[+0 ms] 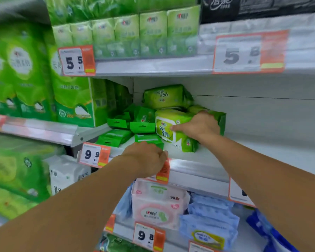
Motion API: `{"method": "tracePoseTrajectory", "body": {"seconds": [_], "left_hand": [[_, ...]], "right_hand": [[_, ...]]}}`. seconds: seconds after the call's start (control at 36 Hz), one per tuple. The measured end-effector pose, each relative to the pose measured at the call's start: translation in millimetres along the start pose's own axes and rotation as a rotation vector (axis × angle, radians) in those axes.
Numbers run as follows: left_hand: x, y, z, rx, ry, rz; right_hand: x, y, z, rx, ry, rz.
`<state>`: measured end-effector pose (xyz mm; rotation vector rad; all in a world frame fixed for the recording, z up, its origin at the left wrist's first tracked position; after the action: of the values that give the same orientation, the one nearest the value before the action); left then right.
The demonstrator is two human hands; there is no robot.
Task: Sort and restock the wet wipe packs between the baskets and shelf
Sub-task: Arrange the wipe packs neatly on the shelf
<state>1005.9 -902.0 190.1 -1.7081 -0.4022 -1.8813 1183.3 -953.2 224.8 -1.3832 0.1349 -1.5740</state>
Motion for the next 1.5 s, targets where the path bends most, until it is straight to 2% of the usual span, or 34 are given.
{"method": "tracePoseTrajectory", "body": {"seconds": [0.08, 0.25, 0.36, 0.39, 0.44, 0.53, 0.58, 0.61, 0.69, 0.81, 0.97, 1.11, 1.22, 1.33, 1.42, 1.5], "left_hand": [[-1, -2, 2, 0.026, -0.025, -0.044], [3, 3, -6, 0.030, -0.110, -0.083], [3, 5, -10, 0.064, -0.140, -0.176], [3, 4, -11, 0.094, -0.136, -0.273], [5, 0, -13, 0.162, -0.068, -0.609], [24, 6, -30, 0.260, 0.181, -1.291], [37, 12, -47, 0.165, 0.166, -1.655], [41, 13, -60, 0.099, 0.096, -1.721], [32, 11, -103, -0.007, -0.069, -1.695], [-3, -9, -150, 0.087, -0.067, -1.715], [-34, -42, -192, 0.161, -0.073, -1.641], [-67, -56, -215, 0.201, -0.110, -1.590], [-110, -71, -223, 0.272, -0.205, -1.527], [-147, -90, -231, 0.252, -0.397, -1.411], [-172, -98, -234, 0.264, -0.506, -1.338], [-187, -100, -230, 0.310, -0.488, -1.190]], "right_hand": [[-14, -3, 1, -0.068, -0.023, 0.160], [-13, -6, -8, -0.188, 0.062, 0.490], [24, 12, -20, -0.270, 0.067, 0.882], [38, 17, -26, -0.284, 0.025, 1.005], [66, 28, -42, -0.287, -0.098, 1.224], [102, 40, -81, -0.235, -0.350, 1.345], [115, 49, -111, -0.220, -0.492, 1.356], [118, 53, -125, -0.209, -0.553, 1.342], [110, 59, -167, -0.175, -0.641, 1.284], [85, 54, -207, -0.167, -0.660, 1.225], [54, 34, -231, -0.198, -0.820, 1.115], [28, 30, -233, -0.166, -1.031, 0.710], [-20, 42, -241, -0.201, -1.032, 0.522], [-70, 59, -260, -0.240, -0.994, 0.457], [-93, 63, -267, -0.159, -0.978, 0.373], [-104, 69, -267, -0.046, -0.998, 0.244]]}}
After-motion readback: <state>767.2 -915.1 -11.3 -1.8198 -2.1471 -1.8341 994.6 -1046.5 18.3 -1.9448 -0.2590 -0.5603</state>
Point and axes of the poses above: each hand's wrist, its own z-axis towards the middle knuckle, its own x-axis out of the back of the hand, y = z × x, the point moved 1 cm from there along z, towards the middle knuckle, and after that the axes turned 7 degrees about z, right-handed, at the moved point
